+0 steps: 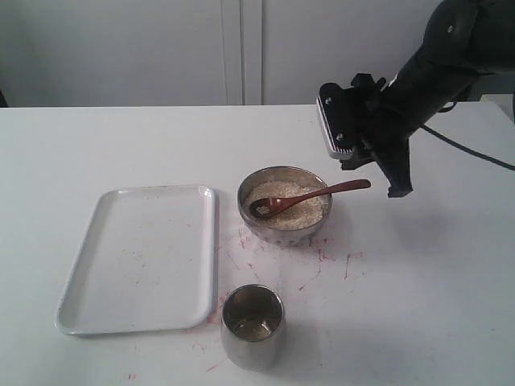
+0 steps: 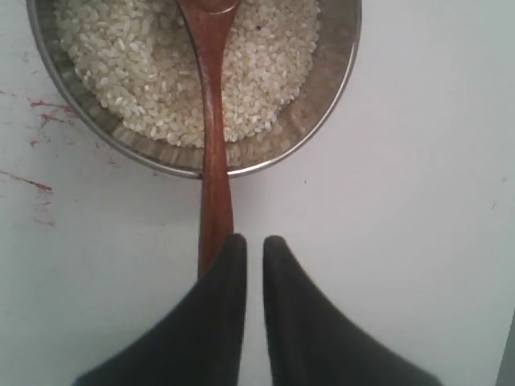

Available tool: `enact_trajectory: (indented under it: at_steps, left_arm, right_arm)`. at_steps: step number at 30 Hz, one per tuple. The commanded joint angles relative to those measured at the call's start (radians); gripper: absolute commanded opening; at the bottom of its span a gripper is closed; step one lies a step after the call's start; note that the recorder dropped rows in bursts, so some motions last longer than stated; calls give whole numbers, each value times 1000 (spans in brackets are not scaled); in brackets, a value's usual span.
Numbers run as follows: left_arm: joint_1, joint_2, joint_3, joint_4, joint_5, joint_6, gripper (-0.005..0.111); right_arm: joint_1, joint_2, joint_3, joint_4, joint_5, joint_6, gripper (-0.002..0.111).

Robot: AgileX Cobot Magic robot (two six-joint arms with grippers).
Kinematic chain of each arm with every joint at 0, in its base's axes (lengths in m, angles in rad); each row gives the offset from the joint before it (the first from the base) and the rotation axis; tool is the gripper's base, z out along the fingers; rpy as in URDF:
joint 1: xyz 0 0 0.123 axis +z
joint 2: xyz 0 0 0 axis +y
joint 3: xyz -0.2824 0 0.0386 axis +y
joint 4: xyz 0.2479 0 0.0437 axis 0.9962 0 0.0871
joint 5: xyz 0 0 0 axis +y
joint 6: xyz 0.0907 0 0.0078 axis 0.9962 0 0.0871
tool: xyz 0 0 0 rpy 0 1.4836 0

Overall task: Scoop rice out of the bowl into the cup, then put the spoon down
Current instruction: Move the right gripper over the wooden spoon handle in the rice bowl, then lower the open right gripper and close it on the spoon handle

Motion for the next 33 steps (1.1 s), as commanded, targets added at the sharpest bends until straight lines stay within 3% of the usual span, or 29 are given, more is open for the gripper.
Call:
enact_trajectory:
  at_steps: [1, 4, 6, 33]
  left_arm:
    - [-3, -1, -3, -7, -6, -1, 14]
    - [-3, -1, -3, -7, -6, -1, 14]
    - [-3, -1, -3, -7, -6, -1, 14]
    - [-3, -1, -3, -7, -6, -1, 14]
  right_arm:
    - [-4, 18, -2, 7, -10, -12, 30]
    - [-2, 30, -2, 9, -10, -12, 52]
    - [-2, 35, -2, 9, -10, -12, 59]
    - [27, 107, -2, -64, -50, 33, 54]
